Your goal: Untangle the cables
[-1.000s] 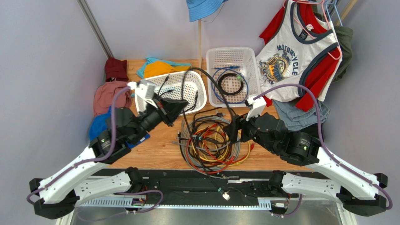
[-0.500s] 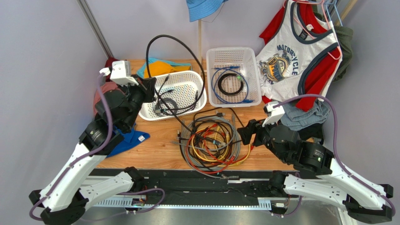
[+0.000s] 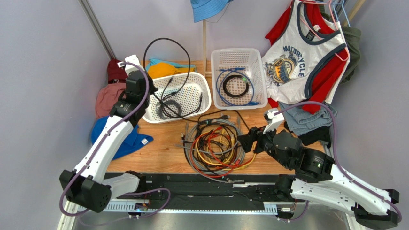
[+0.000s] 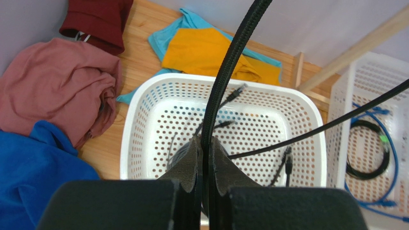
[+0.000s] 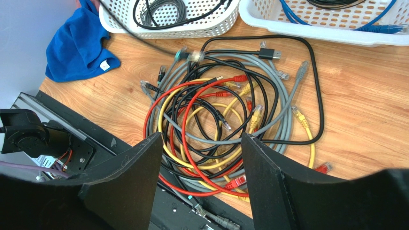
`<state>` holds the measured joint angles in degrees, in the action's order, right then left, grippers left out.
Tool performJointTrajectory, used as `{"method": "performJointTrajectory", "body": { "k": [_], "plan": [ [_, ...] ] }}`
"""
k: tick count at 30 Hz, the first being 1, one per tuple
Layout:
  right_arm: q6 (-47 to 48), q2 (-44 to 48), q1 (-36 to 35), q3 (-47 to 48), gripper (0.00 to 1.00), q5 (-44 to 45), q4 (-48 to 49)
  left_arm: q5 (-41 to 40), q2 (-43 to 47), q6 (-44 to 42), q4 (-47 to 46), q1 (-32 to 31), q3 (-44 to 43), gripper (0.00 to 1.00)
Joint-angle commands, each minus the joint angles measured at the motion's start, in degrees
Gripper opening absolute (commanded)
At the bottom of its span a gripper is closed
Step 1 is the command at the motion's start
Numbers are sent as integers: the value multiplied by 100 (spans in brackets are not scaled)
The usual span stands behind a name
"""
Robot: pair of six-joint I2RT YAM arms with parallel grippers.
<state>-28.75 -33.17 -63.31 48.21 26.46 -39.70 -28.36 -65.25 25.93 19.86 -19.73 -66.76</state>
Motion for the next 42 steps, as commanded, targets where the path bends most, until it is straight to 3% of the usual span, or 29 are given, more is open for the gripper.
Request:
{"method": "performJointTrajectory", "body": {
  "k": [1,10,19,20,21,22,23,25,27,33,36,42],
  "plan": [
    [63,38,-6,-223,65,-106,542,243,-346,254,-860,399,-170,0],
    [124,-49,-6,-478,63,-132,929,-634,-1093,-18,-1923,540,-302,0],
    [124,47,-6,-646,62,-79,956,-1453,-1648,-449,-1749,672,-584,0],
    [124,47,-15,-654,62,-71,982,-1505,-1666,-431,-1679,681,-584,6],
    [124,56,-6,-655,62,-71,982,-1549,-1666,-353,-1539,689,-610,21],
    [116,56,-6,-655,62,-88,991,-1498,-1631,-283,-1242,707,-671,56],
    [124,47,-6,-655,62,-106,1008,-1445,-1596,-82,-1091,733,-706,69],
    [107,21,-6,-655,62,-132,1035,-1217,-1351,104,-853,733,-742,87],
    [89,3,-6,-655,62,-158,1070,-1032,-965,210,-817,733,-628,96],
    [10,-32,-6,-707,61,-159,1140,-198,115,614,-361,637,-339,97],
    [-60,-32,-6,-777,61,-132,1219,-21,748,746,-351,76,213,94],
    [-244,-93,-6,-927,60,-106,1307,31,1532,1326,-430,-1348,1435,77]
  ]
}}
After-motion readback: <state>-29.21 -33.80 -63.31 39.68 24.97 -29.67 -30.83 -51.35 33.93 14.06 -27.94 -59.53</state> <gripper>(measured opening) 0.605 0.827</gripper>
